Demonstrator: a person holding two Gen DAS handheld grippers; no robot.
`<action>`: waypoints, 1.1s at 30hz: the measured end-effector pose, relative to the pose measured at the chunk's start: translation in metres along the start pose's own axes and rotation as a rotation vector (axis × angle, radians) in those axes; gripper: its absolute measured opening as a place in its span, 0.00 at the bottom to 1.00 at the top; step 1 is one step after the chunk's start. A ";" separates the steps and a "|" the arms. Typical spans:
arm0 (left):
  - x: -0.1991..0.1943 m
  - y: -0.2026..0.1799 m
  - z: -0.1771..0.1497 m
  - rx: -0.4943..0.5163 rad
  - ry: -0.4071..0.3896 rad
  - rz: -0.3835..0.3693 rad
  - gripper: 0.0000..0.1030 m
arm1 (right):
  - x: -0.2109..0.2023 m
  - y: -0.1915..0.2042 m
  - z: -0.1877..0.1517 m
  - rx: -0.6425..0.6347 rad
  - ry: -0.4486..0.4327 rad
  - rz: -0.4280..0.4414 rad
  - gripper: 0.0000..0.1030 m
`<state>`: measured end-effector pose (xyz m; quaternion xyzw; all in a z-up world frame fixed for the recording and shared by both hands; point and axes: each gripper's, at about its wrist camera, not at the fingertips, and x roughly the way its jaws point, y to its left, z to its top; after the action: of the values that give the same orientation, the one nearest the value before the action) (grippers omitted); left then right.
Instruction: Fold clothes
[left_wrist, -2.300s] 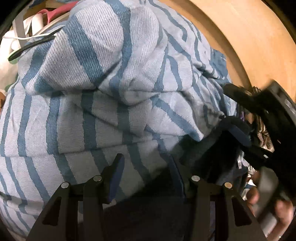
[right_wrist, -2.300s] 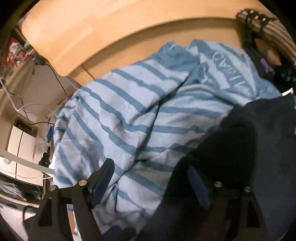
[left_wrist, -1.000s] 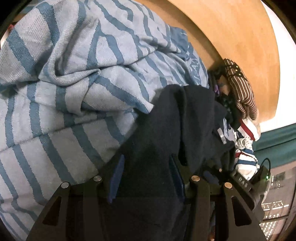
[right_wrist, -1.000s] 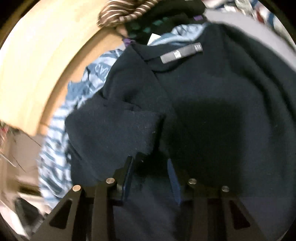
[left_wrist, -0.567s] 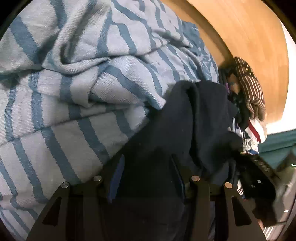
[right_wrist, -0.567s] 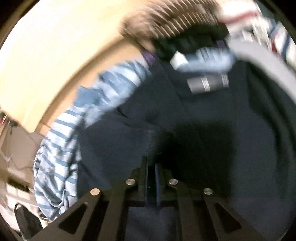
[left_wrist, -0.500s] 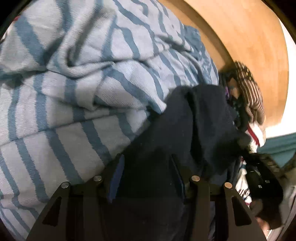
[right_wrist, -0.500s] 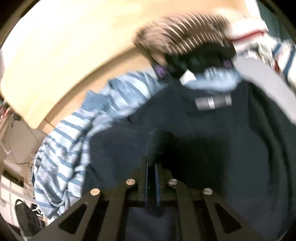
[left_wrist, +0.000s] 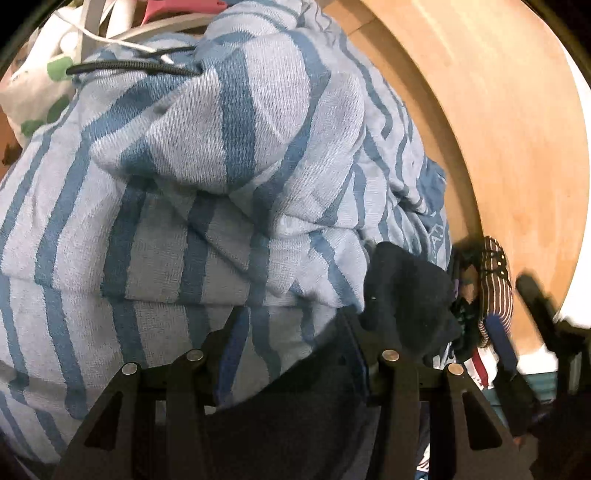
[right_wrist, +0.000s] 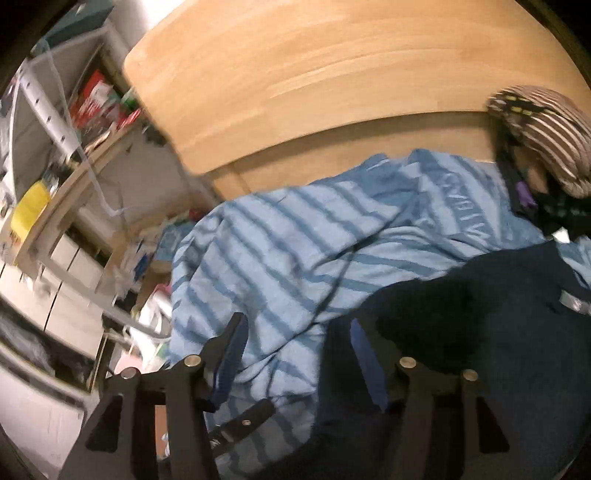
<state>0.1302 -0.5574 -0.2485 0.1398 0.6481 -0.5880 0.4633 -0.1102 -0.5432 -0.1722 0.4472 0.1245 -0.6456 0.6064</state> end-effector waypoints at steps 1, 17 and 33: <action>0.001 -0.001 -0.001 0.003 0.007 -0.001 0.50 | -0.004 -0.010 -0.001 0.043 -0.022 -0.019 0.60; 0.012 -0.006 -0.008 0.021 0.076 -0.022 0.49 | 0.034 -0.109 -0.034 0.488 0.063 0.078 0.15; 0.020 -0.017 -0.012 0.044 0.129 -0.072 0.49 | -0.172 -0.069 -0.035 0.332 -0.484 -0.366 0.07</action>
<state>0.1022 -0.5584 -0.2546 0.1643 0.6683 -0.6080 0.3959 -0.1800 -0.3868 -0.0925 0.3441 -0.0515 -0.8425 0.4113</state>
